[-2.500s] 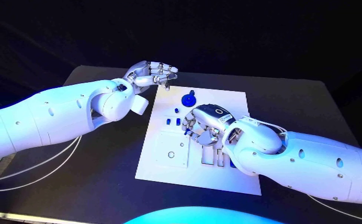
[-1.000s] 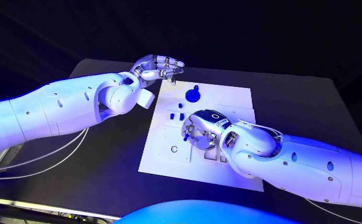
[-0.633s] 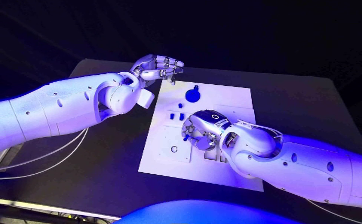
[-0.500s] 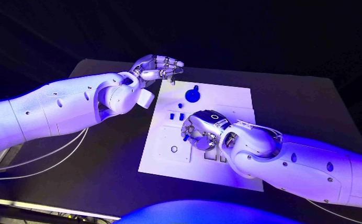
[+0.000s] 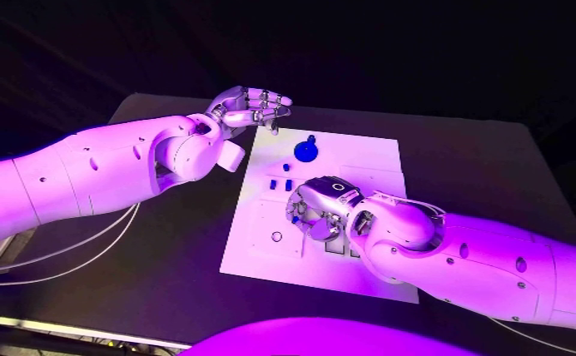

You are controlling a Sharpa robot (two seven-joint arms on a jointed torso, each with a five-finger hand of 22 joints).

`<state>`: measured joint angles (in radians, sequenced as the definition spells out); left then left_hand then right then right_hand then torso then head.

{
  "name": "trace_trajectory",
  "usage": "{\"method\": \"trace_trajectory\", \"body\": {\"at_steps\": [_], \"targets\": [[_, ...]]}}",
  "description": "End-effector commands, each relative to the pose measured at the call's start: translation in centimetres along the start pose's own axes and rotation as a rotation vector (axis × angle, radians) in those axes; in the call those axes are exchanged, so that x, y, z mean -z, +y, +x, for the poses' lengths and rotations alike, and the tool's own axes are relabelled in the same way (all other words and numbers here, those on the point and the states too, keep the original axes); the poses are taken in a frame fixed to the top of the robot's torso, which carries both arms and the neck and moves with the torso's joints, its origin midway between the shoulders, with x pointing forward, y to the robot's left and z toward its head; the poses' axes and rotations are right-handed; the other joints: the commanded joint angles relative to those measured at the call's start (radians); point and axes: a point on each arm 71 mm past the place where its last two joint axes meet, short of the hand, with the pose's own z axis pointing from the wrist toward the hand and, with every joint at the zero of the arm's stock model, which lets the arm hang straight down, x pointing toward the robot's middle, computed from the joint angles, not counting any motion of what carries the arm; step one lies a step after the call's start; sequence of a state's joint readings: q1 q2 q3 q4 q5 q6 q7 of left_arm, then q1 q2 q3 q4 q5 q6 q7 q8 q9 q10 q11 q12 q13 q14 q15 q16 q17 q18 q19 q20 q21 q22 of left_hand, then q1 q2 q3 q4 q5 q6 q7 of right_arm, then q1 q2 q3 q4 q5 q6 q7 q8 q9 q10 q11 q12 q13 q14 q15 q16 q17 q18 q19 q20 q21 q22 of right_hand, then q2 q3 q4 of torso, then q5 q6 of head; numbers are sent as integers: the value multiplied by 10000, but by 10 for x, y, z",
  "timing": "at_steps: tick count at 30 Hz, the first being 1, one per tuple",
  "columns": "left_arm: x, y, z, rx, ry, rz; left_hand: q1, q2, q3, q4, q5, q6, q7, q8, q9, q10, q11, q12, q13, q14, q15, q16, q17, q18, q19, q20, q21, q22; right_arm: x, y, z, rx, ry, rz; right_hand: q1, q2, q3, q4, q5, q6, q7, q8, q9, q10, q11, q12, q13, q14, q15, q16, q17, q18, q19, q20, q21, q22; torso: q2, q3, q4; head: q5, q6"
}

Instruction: Assemble the parts on the task board

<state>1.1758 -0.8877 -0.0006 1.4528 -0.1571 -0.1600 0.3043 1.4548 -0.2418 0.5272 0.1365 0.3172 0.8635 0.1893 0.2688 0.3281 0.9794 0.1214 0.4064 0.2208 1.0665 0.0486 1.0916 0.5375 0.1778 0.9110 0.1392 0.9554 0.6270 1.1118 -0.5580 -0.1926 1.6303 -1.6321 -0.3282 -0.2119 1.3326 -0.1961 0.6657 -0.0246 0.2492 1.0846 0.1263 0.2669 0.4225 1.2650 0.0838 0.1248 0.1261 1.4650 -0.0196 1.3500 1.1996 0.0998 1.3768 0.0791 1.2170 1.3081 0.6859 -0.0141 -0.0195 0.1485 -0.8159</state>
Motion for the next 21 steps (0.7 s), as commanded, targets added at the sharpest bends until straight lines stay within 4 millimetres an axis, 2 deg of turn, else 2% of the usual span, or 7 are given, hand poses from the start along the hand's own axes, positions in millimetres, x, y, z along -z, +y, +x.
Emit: {"method": "trace_trajectory", "body": {"at_steps": [1,11,21], "targets": [[-1,-1,2,102,127,52,-22,92,-52,-1,0,-41,18,-40,-10,-54,18,-26,-16,-80,-19,-69,-16,63,-57,7,-35,-15,0,2,5,84,381,-123,-165,-20,-160,42,-43,-183,32,-10,26,212,-271,-75,1,428,-12,58,5,-121,-98,34,-97,100,-8,-6,-6,-3,-10],[0,-1,2,113,163,-3,-20,103,-72,-15,1,-51,22,-32,-16,-90,26,-22,-24,-98,-11,-80,-24,65,-62,15,-57,-29,0,-1,4,38,239,76,-320,-142,-314,109,-12,-785,206,-377,-75,-373,-59,-401,-40,388,156,103,-73,-64,-248,170,-437,-83,-1,-2,-2,-18,8],[0,0,2,121,192,-32,-24,100,-81,-18,0,-62,24,-34,-20,-116,32,-28,-29,-104,-7,-84,-26,66,-64,17,-64,-33,5,-2,-1,-114,-273,124,-361,-369,-327,104,-13,-1319,258,-756,-200,-1075,84,-507,-145,308,279,51,-279,10,-408,287,-802,-289,-10,-1,-12,-66,64]]}}
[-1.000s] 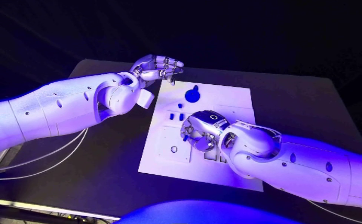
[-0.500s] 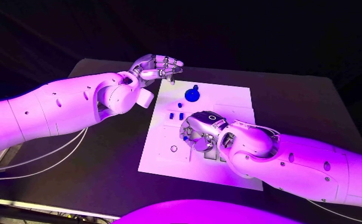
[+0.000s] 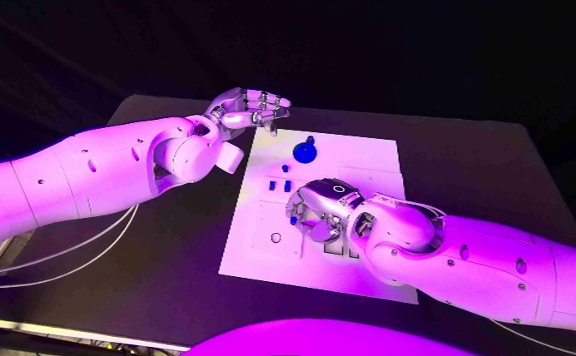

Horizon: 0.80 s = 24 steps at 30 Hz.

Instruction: Assemble the parts on the task board

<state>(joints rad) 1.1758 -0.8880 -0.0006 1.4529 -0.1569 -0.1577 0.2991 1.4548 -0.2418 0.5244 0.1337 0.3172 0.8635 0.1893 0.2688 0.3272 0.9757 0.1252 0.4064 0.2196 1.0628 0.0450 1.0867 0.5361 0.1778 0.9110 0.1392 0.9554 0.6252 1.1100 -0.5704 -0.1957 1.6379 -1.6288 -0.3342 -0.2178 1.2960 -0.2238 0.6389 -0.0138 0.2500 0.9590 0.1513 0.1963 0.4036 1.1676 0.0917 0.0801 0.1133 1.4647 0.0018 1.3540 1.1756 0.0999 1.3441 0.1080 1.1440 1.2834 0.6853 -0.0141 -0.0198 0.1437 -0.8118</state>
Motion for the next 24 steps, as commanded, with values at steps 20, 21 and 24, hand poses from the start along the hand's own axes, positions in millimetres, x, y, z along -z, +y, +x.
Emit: {"method": "trace_trajectory", "body": {"at_steps": [20,21,24], "targets": [[1,0,1,118,195,19,-26,98,-66,4,-1,-88,31,-40,-18,-118,3,-35,-24,-83,36,-44,-18,65,-67,21,-76,-24,52,-39,-58,-388,-969,1020,-53,-309,-188,11,-36,-162,59,-159,-32,-502,80,80,-62,252,129,-41,-195,35,-137,66,-242,-128,-18,0,-21,-243,204],[1,0,1,119,198,23,-26,98,-66,4,-1,-88,31,-40,-18,-118,3,-35,-24,-83,36,-44,-18,65,-67,21,-76,-24,54,-43,-62,-399,-976,1102,-58,-314,-194,14,-36,-162,60,-160,-32,-505,81,84,-62,253,130,-38,-192,34,-134,67,-238,-124,-12,-2,-16,-274,224],[1,0,1,122,207,34,-33,95,-73,6,-2,-93,33,-41,-20,-124,6,-34,-25,-86,39,-46,-19,64,-69,23,-80,-26,61,-56,-70,-450,-985,1391,-161,-444,-395,77,-51,-185,73,-195,-36,-628,92,163,-74,242,153,-42,-244,48,-166,91,-328,-172,-15,-3,-19,-323,249]]}}
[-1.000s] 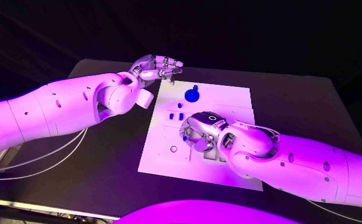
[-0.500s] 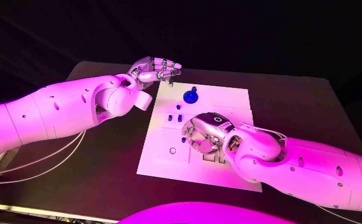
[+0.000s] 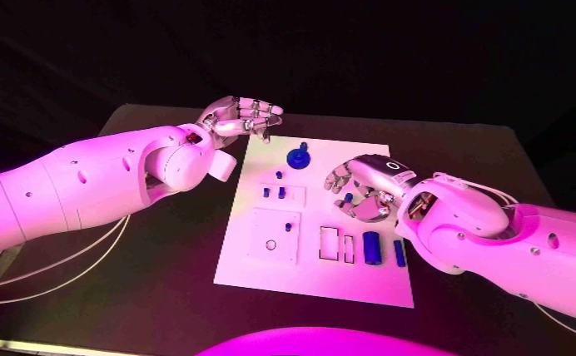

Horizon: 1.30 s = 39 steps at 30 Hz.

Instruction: Assemble the parts on the task board

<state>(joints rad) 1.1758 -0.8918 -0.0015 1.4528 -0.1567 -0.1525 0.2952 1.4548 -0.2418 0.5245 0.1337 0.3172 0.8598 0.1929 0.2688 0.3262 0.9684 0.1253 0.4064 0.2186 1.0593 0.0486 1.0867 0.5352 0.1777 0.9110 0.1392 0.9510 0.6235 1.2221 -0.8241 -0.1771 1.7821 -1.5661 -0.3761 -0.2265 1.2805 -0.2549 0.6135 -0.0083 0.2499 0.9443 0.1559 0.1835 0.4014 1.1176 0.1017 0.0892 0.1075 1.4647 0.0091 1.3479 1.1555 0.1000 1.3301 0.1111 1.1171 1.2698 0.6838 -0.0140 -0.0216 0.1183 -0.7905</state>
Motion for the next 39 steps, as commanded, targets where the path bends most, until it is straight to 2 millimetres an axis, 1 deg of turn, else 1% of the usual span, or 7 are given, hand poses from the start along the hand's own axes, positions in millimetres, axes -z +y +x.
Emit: {"method": "trace_trajectory", "body": {"at_steps": [1,5,9,12,15,27,39], "targets": [[0,-1,2,118,194,89,-33,95,-73,6,-2,-56,-4,-41,-10,-51,5,-34,-16,-51,3,-46,-10,65,-69,24,-36,-9,3,-11,-3,-453,333,241,-31,-168,-228,43,-53,-58,5,-84,-17,-176,-16,96,-21,234,77,13,-66,52,-35,63,-87,-51,5,-1,1,-82,49],[0,-1,2,117,190,91,-33,95,-73,6,-2,-56,-4,-41,-10,-51,5,-34,-16,-51,3,-46,-10,65,-69,24,-36,-9,6,-25,-7,-395,457,526,-13,-204,-669,124,-40,-200,-3,-198,-44,-446,-12,225,-49,223,79,35,-97,78,-94,74,-261,-143,19,8,6,-128,77],[0,-1,2,118,195,89,-33,95,-73,6,-2,-56,-4,-41,-10,-51,5,-34,-16,-51,3,-46,-10,65,-69,24,-36,-9,6,-34,-8,-230,696,706,178,-99,-1431,251,-11,-330,-39,-327,-76,-799,8,440,-99,198,95,41,-197,116,-174,90,-531,-289,31,19,16,-158,83],[0,-1,2,121,203,90,-48,94,-87,12,-4,-67,-2,-41,-14,-62,9,-31,-17,-59,8,-50,-12,63,-73,29,-46,-15,5,-39,-6,-49,948,841,641,209,-2585,473,44,-400,-146,-461,-117,-1236,54,789,-180,138,127,-6,-416,150,-219,119,-808,-423,35,9,19,-154,80],[0,-1,2,122,207,89,-48,94,-87,12,-4,-67,-2,-41,-14,-62,9,-31,-17,-59,8,-50,-12,63,-73,29,-46,-15,3,-42,-3,82,1200,928,891,318,-3107,636,50,-378,-160,-510,-139,-1444,70,996,-232,114,147,-6,-493,165,-237,136,-941,-480,37,10,25,-149,67],[0,-1,1,121,204,85,-48,94,-87,12,-4,-67,-2,-41,-14,-62,9,-31,-17,-59,8,-50,-12,63,-73,29,-46,-15,-3,-40,6,238,1497,956,1140,494,-3123,854,57,-100,-50,-466,-151,-1199,-17,1456,-233,144,79,71,-456,109,-18,84,-674,-281,23,2,26,-147,38],[1,0,1,121,206,75,-50,107,-95,10,-1,-70,-3,-34,-16,-73,10,-23,-19,-68,11,-54,-15,64,-77,34,-60,-24,-9,-35,12,203,1349,848,1191,485,-1787,1265,63,636,-75,-322,-191,-391,-131,1758,-347,252,-22,339,-135,-7,328,-13,-108,158,23,3,22,-137,28]]}}
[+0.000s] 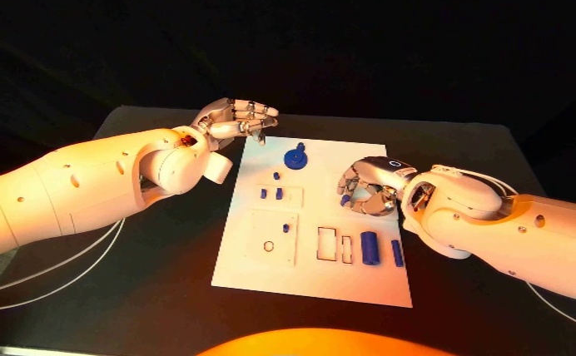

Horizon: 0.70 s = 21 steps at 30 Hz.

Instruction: Assemble the parts on the task board

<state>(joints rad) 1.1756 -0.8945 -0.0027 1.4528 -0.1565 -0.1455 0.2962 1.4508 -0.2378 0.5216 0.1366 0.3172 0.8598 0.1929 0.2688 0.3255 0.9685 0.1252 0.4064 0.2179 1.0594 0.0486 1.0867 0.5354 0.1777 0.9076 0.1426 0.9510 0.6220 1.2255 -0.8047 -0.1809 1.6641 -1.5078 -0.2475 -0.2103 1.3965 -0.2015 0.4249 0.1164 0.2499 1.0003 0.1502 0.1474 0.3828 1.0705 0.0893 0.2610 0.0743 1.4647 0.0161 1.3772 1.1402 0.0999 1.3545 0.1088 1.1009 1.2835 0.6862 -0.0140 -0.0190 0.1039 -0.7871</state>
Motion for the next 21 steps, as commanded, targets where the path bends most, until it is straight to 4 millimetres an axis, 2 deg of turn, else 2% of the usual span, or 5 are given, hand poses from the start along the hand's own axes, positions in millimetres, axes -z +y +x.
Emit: {"method": "trace_trajectory", "body": {"at_steps": [1,9,21], "targets": [[0,-1,2,109,163,81,-9,67,-66,-19,-1,-71,-2,-34,-9,-74,10,-23,-12,-69,12,-54,-17,64,-42,-1,-60,-9,-1,2,3,143,36,-78,31,-58,231,38,59,134,-31,58,0,151,-21,46,-19,259,-105,69,47,-14,102,0,91,53,-1,3,-4,7,-6],[0,-1,2,114,180,49,-9,67,-66,-19,-1,-71,-2,-34,-9,-74,10,-23,-12,-69,12,-54,-17,64,-42,-1,-60,-9,-6,1,5,419,-175,91,118,73,1272,-17,43,506,-111,269,124,581,-133,88,3,280,-202,172,131,-45,179,-94,263,240,3,10,-10,1,-21],[-1,0,2,117,192,4,-6,89,-71,-22,2,-69,-1,-23,-10,-79,10,-10,-12,-74,13,-56,-19,66,-43,3,-71,-16,-8,3,6,618,-464,159,103,183,1829,-321,27,798,-219,617,382,1003,-277,258,125,285,-316,213,147,-65,223,-195,401,401,-4,8,-14,-19,-23]]}}
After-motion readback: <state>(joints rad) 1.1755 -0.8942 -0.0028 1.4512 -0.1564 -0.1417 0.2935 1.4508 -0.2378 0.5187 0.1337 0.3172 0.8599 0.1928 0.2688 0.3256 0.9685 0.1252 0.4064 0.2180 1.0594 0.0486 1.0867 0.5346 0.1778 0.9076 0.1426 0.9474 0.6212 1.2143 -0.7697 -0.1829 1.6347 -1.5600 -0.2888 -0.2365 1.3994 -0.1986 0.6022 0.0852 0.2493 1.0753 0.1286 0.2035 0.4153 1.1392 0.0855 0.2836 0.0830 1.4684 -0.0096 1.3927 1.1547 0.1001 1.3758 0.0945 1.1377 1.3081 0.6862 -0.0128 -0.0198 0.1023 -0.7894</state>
